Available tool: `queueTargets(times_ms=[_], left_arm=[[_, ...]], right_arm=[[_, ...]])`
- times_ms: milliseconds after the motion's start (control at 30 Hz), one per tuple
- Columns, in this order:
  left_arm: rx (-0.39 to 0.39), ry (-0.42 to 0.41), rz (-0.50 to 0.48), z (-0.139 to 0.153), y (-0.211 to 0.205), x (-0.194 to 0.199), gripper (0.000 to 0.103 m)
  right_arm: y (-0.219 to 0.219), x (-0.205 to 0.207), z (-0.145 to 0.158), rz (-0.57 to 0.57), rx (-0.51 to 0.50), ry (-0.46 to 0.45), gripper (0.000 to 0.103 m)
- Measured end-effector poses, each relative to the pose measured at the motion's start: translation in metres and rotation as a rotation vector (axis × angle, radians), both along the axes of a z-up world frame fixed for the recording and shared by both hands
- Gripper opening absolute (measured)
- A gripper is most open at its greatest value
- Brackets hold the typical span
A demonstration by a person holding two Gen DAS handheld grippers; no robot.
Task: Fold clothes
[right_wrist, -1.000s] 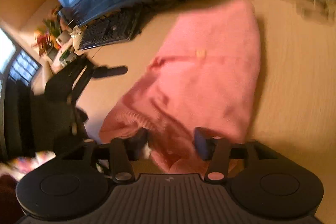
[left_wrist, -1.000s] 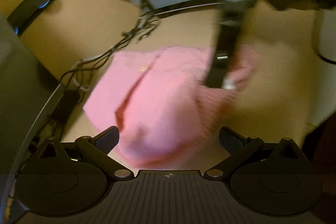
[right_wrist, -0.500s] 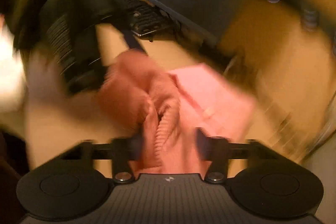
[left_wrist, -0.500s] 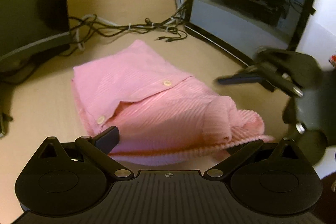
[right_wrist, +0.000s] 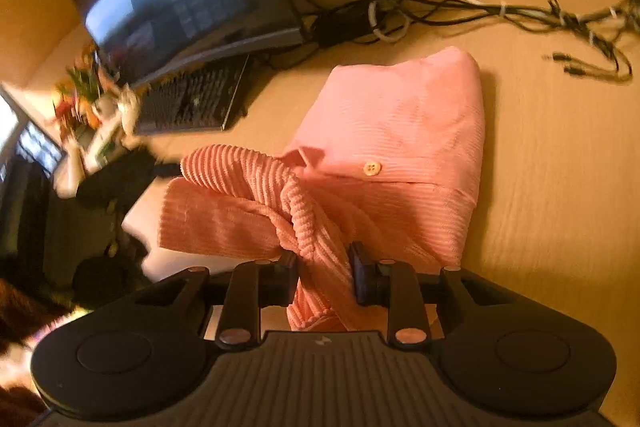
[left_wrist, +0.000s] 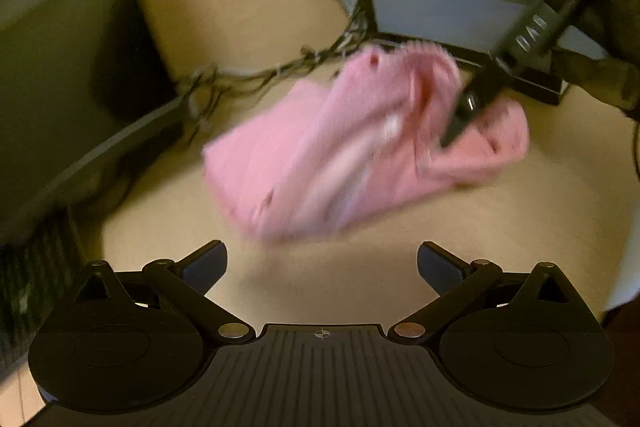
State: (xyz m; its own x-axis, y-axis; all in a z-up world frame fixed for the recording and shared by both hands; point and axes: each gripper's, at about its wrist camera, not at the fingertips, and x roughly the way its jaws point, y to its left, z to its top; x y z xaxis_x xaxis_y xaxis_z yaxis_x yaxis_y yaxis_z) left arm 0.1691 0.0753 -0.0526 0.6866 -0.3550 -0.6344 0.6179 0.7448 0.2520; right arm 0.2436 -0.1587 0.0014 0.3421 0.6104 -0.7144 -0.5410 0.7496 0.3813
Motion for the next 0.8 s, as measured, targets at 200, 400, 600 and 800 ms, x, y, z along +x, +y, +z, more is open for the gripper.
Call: queueTargets(times_ms=[200, 400, 600, 800], left_arm=[[-0.077, 0.038, -0.005, 0.005, -0.025, 0.031, 0.103], [-0.280, 0.209, 0.059, 0.014, 0.001, 0.057, 0.103], [-0.333, 0.251, 0.057, 0.013, 0.010, 0.061, 0.103], [-0.138, 0.066, -0.025, 0.025, 0.028, 0.013, 0.103]], right_arm=[[0.009, -0.056, 0.022, 0.073, -0.205, -0.331, 0.085], [0.041, -0.105, -0.010, 0.225, -0.497, -0.764, 0.094], [0.064, -0.058, -0.012, 0.192, -0.442, -0.603, 0.031], [0.030, -0.041, 0.036, 0.135, -0.261, -0.409, 0.022]])
